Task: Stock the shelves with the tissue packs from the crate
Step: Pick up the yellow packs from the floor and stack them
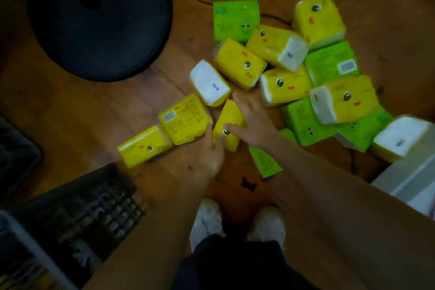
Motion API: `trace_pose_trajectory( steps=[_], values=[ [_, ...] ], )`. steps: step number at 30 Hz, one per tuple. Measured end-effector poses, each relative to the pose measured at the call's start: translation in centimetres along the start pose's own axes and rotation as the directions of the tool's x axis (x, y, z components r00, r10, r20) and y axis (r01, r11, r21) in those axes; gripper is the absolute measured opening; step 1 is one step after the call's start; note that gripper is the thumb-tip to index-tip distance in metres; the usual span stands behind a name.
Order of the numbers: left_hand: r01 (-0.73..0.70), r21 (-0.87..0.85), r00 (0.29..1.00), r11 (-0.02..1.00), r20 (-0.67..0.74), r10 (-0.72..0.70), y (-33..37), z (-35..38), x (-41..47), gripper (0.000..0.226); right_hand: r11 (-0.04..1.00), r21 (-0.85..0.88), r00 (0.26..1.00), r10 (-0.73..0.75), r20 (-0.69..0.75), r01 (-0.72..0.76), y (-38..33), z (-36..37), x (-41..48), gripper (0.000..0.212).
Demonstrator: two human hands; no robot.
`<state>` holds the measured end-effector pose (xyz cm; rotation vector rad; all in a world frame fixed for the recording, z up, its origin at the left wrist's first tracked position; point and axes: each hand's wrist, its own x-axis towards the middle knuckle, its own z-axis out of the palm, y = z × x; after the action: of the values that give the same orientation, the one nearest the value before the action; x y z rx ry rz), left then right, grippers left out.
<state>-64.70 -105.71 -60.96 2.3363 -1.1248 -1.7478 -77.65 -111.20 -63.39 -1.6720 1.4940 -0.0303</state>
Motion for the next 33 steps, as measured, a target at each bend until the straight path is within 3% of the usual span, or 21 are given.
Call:
trace_pose_trajectory(
  steps=[4, 7, 12, 15, 18, 24, 33],
  values=[
    [0.089, -0.278, 0.996, 0.956, 0.000, -0.092, -0.2, 0.7, 1.3, 0.059, 0.987, 0.122, 0.993, 0.096, 0.075, -0.105, 0.5, 0.9, 0.9, 0.089],
    [0.151, -0.571, 0.977, 0.807, -0.038, -0.209, 0.3, 0.3, -0.4, 0.062, 0.959, 0.226, 0.986, 0.167, 0.024, -0.168, -0.7, 0.0, -1.8, 0.091],
    [0.115, -0.652, 0.984, 0.749, -0.027, -0.175, 2.8, -2.6, -7.8, 0.059, 0.911, 0.313, 0.959, 0.284, -0.010, -0.267, -5.5, -4.5, -8.5, 0.076],
    [0.033, -0.643, 0.990, 0.765, -0.085, -0.114, 6.3, -5.6, -14.0, 0.051, 0.896, 0.378, 0.957, 0.282, -0.076, -0.234, -10.1, -9.2, -13.0, 0.063],
    [-0.116, -0.530, 0.985, 0.840, -0.167, 0.031, 10.3, -9.4, -20.2, 0.048, 0.910, 0.383, 0.959, 0.233, -0.159, -0.157, -15.4, -14.9, -16.7, 0.054],
    [-0.413, -0.326, 0.898, 0.850, -0.301, 0.321, 17.9, -17.0, -31.7, 0.042, 0.874, 0.485, 0.933, 0.200, -0.299, -0.032, -24.5, -24.9, -23.4, 0.042],
    [-0.527, -0.273, 0.838, 0.805, -0.327, 0.438, 22.7, -17.5, -48.9, 0.043, 0.842, 0.532, 0.860, 0.201, -0.470, 0.094, -30.2, -33.5, -38.9, 0.031]
  ],
)
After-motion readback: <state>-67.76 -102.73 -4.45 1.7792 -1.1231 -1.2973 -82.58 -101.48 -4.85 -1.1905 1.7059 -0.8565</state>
